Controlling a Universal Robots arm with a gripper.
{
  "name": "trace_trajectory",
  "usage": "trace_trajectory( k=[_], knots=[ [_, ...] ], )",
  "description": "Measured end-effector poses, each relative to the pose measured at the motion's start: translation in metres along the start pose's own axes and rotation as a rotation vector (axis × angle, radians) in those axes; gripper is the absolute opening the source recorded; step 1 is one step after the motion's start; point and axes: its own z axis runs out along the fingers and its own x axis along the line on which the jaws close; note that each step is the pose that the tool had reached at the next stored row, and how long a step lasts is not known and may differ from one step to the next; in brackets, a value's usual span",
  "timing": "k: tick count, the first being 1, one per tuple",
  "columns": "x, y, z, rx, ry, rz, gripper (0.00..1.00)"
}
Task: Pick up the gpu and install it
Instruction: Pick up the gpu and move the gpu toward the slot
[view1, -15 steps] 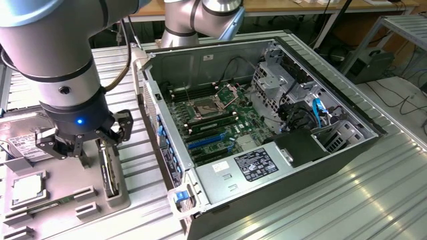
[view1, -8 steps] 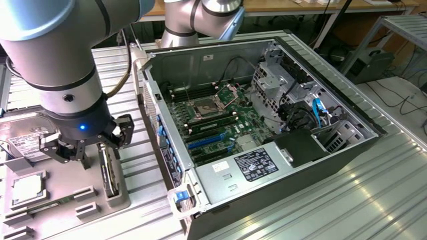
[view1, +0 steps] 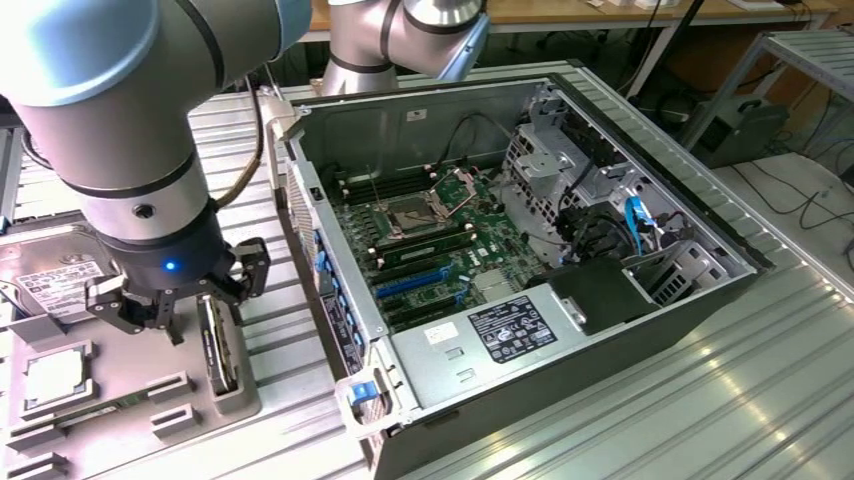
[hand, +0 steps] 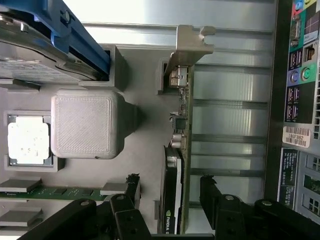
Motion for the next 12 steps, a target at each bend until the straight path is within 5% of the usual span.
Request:
trace_trajectory(
  k=[12],
  knots=[
    [0.0,0.0024,0.022,0.0004,-0.001,0.0,0.6]
  ],
)
